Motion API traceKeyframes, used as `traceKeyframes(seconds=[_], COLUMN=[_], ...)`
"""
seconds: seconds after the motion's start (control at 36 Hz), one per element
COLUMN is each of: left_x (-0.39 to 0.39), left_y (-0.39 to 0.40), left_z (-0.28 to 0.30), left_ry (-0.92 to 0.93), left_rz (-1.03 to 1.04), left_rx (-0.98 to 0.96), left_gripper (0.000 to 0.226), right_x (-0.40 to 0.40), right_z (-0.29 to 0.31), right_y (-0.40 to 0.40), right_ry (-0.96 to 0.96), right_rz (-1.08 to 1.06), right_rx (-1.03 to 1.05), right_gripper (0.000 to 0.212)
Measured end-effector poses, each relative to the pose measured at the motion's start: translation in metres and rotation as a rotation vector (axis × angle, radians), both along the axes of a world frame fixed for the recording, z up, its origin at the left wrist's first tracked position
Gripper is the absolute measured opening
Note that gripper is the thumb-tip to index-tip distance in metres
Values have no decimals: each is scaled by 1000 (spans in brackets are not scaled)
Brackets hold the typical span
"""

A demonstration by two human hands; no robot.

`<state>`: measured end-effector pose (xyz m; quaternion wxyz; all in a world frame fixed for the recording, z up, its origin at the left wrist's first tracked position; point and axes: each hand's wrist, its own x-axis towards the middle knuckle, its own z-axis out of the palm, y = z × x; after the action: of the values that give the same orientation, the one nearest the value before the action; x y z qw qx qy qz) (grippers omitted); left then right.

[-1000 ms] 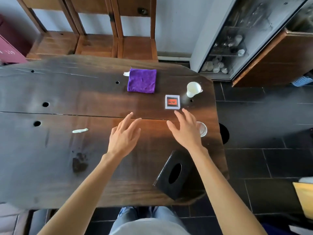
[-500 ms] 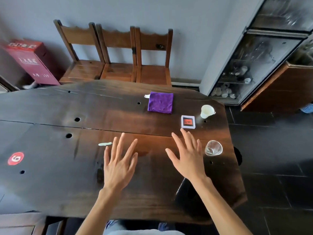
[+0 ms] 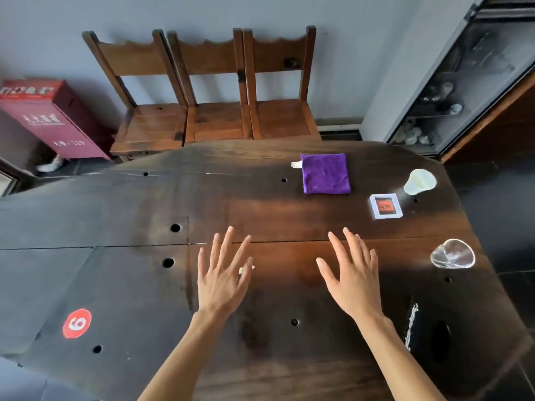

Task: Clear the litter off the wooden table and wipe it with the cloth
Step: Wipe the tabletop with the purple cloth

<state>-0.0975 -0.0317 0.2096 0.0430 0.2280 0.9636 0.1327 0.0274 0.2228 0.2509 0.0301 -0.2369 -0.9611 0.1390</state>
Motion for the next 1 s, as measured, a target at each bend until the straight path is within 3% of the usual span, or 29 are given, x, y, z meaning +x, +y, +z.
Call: traceKeyframes(seconds=[0.25, 0.61, 1.0], left_x=[-103, -209, -222], left_y=[0, 24, 25], left_z=[-89, -218, -229], left_ry=[6, -100, 21], left_rz=[-19, -81, -87], left_rx=[-37, -164, -208], left_gripper=[58, 60, 58], right_x=[-80, -169, -214], right_z=[-64, -158, -190], right_y=[6, 46, 98], right_ry=[-73, -77, -56], right_rz=[-14, -32, -83], right_rx=[9, 24, 37], right_gripper=[77, 68, 60])
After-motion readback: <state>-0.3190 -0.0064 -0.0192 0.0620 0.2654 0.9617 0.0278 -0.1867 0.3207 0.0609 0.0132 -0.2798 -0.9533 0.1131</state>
